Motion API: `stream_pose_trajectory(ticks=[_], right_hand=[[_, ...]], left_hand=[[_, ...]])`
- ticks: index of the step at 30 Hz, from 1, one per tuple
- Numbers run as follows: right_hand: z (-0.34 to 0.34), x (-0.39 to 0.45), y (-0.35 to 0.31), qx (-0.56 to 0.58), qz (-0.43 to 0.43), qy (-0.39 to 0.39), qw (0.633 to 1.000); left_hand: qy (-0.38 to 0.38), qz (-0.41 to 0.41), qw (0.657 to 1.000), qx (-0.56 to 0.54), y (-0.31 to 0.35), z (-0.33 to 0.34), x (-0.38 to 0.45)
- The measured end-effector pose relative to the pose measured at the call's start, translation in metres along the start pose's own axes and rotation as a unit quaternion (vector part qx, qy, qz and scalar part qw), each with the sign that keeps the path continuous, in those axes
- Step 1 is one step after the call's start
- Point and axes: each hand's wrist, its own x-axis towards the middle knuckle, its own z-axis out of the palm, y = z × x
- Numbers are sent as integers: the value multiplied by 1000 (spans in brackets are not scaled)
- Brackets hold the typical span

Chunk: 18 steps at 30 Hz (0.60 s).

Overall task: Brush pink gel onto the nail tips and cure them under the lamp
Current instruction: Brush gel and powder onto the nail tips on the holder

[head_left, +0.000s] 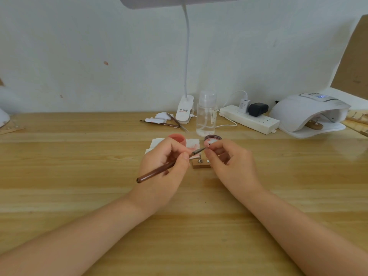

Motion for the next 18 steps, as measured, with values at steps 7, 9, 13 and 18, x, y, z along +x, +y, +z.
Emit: stream_pose_trajectory(ticks=[7, 9, 13, 18], right_hand=[[0, 0, 0, 5, 8, -3, 1000], [1, 0, 0, 10, 14, -6, 1000], [1, 0, 1, 7, 14, -5, 1000], [1, 0, 1, 10, 19, -6, 1000]], left_hand=[[20, 5, 1000, -19, -1, -2, 3], [18, -3, 999, -30, -3, -1, 3], [-1, -21, 999, -33, -4, -1, 3], [14, -3, 1000, -17, 0, -4, 1]])
